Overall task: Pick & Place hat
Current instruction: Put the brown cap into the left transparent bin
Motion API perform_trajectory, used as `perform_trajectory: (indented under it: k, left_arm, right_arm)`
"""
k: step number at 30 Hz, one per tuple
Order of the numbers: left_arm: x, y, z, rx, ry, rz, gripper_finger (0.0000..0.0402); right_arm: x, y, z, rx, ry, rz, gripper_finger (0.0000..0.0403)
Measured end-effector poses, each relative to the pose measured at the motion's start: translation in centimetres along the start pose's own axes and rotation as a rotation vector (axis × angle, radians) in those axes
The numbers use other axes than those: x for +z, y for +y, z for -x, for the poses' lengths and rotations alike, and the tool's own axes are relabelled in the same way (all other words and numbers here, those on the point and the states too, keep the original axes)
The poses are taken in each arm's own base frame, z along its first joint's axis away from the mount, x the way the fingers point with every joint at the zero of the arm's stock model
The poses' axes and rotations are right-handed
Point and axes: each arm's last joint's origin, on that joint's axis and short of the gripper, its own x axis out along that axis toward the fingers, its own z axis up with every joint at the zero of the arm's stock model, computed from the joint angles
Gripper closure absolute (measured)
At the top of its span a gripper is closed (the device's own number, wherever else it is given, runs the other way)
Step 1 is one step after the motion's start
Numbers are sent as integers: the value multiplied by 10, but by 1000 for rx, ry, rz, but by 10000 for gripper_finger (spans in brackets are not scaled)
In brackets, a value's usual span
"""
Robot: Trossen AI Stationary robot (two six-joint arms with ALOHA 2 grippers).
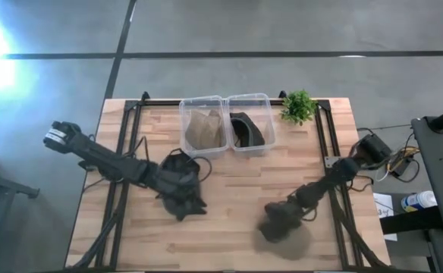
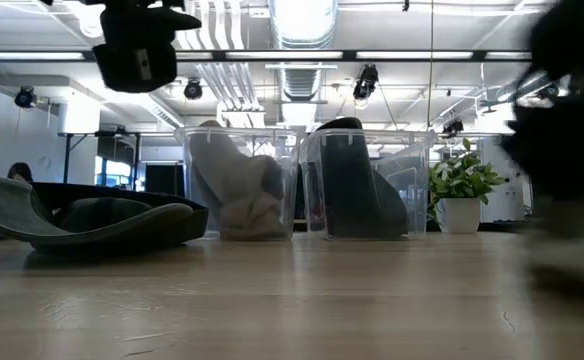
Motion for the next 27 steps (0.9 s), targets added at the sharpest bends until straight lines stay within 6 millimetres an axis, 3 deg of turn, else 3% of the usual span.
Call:
perform_trajectory:
  k: [3, 7, 11, 13, 16, 20, 23, 27]
  left_arm:
    - [-1, -2, 2, 6, -10, -1, 221]
    - [-1, -2, 2, 17, -27, 22, 221]
    - [-1, -3, 3, 37, -57, 24, 221]
    - [-2, -2, 2, 61, -82, 26, 221]
    - [-1, 1, 0, 122, -147, 47, 221]
    - [-2, 7, -7, 210, -223, 70, 221]
    - [-8, 12, -17, 249, -219, 81, 221]
    - [-19, 18, -35, 268, -190, 118, 221]
  right_arm:
    - [25, 13, -1, 128, -284, -98, 202]
    - [50, 43, 20, 415, -641, -146, 202]
    - [47, 72, 54, 623, -774, -20, 202]
    - [42, 80, 70, 634, -802, 64, 202]
    - [37, 83, 85, 473, -851, 235, 202]
    - [26, 81, 105, 87, -814, 388, 202]
    - [25, 74, 110, -239, -768, 494, 202]
    - [30, 83, 108, -354, -748, 582, 202]
